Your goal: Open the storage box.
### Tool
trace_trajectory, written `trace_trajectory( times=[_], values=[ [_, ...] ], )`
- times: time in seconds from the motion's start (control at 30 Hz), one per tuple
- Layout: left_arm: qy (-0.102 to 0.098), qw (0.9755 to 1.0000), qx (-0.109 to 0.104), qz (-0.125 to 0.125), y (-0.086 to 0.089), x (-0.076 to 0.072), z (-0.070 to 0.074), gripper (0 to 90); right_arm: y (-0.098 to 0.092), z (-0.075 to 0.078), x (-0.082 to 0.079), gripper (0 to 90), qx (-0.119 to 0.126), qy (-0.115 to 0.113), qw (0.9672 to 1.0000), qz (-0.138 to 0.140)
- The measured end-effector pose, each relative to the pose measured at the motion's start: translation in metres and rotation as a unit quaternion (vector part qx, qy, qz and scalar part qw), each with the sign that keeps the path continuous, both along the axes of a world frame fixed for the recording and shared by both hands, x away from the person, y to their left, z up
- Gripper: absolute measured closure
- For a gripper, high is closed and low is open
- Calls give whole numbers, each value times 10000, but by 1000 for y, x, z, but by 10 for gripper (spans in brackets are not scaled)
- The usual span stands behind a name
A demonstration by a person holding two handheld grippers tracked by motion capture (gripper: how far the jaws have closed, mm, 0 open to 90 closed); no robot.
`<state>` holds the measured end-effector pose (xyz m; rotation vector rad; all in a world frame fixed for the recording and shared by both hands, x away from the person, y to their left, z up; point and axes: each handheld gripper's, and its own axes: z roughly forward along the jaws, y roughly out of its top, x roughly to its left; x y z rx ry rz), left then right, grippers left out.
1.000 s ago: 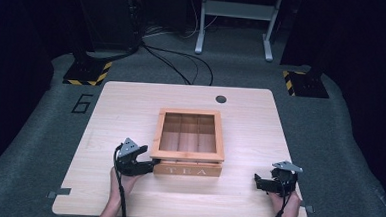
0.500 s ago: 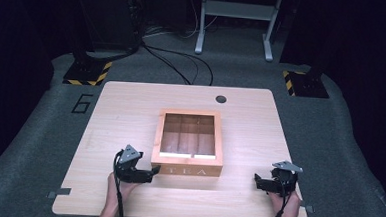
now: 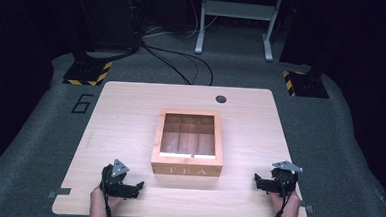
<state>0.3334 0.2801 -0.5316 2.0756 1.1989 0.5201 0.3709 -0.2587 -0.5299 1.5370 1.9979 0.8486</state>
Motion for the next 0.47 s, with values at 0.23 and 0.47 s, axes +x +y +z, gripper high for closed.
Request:
trace_trajectory(
  times=[0.23,0.47],
  values=[
    [-8,10000,1,66,8,-4,-1,6,0,0,0,0,1,-1,10000,-7],
    [36,10000,25,36,8,-4,0,4,0,0,0,0,-4,1,10000,-10]
  ],
)
